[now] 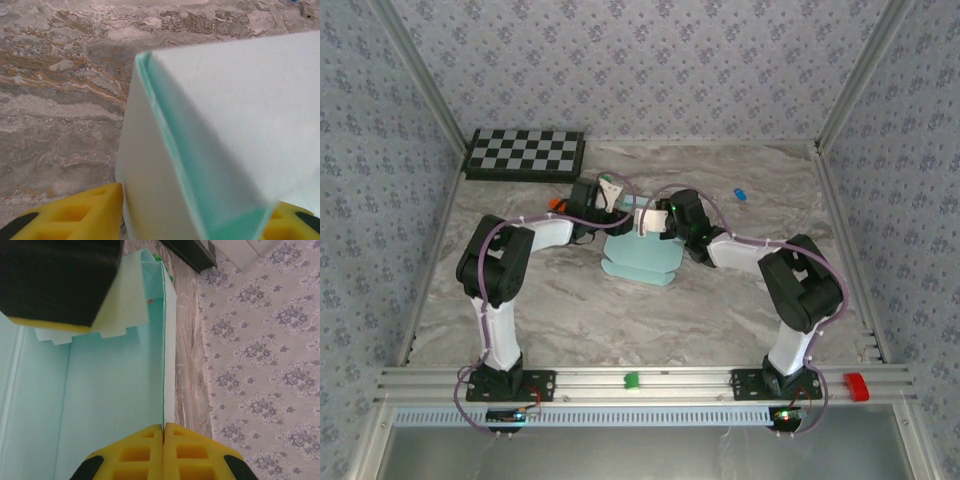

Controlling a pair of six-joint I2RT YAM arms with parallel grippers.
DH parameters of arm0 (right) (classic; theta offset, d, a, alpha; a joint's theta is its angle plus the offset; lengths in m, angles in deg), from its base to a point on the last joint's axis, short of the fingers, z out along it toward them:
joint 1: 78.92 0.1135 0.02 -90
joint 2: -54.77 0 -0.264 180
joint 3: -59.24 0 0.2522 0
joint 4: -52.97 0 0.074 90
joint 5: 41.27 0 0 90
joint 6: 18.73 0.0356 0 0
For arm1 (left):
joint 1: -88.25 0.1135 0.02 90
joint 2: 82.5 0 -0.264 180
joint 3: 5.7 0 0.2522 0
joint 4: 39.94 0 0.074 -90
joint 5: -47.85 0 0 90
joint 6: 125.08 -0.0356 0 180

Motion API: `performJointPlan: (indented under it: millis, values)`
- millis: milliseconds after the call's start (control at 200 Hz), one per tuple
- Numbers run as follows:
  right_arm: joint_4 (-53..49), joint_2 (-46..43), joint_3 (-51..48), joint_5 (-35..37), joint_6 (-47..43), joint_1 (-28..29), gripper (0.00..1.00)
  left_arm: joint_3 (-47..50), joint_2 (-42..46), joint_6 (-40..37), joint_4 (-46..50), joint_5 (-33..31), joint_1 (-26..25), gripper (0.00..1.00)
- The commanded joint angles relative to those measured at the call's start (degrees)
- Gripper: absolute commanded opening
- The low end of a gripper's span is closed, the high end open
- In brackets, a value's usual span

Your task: Fold the paper box

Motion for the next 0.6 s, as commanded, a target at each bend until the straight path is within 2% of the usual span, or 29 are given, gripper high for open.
performJointPlan:
  millis: [0,380,595]
  values:
    - [-5.02,0.57,-0.56,-2.81,0.07,1.13,0.00,0.61,0.04,1.40,-4.56,-3.46,-0.39,0.47]
    - [-4.94,1.49,0.43,-1.68,0.24,1.40,0.00,1.42,-0.15,2.42,-5.79,-3.58,-0.66,0.39]
    - [-4.85,2.06,0.79,-1.22,0.54,1.57,0.00,2.00,-0.16,2.43,-6.11,-3.60,-0.66,0.29]
